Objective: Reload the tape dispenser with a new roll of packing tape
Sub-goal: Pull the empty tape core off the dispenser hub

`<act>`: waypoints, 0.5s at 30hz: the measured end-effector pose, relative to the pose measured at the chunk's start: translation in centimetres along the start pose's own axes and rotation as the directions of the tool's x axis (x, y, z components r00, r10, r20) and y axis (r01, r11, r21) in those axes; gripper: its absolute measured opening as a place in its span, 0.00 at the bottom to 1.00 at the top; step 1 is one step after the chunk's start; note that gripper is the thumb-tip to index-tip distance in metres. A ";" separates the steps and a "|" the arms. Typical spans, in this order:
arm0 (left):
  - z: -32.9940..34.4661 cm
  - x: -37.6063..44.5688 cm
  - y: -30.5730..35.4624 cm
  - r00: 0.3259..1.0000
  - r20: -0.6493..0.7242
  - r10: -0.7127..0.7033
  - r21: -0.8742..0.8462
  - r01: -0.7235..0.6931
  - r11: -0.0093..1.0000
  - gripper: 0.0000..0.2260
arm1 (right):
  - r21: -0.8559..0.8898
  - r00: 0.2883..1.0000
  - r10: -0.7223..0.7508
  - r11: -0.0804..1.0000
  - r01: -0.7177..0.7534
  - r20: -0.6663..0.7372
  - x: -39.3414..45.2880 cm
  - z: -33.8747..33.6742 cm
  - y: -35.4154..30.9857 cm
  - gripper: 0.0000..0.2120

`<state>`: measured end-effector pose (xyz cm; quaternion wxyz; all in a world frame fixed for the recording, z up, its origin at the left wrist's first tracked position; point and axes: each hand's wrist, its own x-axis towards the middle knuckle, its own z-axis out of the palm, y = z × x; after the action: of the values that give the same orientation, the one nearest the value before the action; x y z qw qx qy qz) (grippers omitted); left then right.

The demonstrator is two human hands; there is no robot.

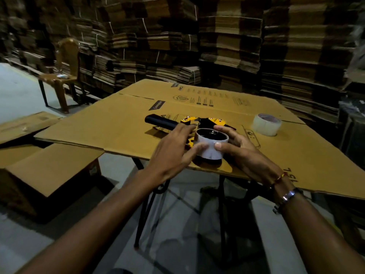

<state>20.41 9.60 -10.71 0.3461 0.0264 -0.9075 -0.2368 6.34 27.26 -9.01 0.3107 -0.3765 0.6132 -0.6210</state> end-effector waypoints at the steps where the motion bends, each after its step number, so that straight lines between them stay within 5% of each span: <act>1: 0.4 -0.4 0.3 0.997 0.068 -0.045 -0.045 0.048 0.998 0.31 | -0.029 0.999 0.010 1.000 -0.009 0.032 -0.1 -0.2 0.0 0.34; 6: 1.7 -0.5 0.0 0.970 0.217 -0.108 -0.016 0.114 0.993 0.44 | -0.165 0.999 0.010 0.986 -0.002 0.047 -1.3 -0.4 -0.3 0.37; 15: 2.1 -0.6 0.0 0.978 0.171 -0.121 -0.028 0.127 0.991 0.41 | -0.500 0.985 -0.116 0.865 0.037 -0.128 -2.0 1.8 0.5 0.46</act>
<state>19.52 10.63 -12.41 0.2528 0.0560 -0.9253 -0.2770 8.90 28.00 -9.77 0.1306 -0.4188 0.7585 -0.4820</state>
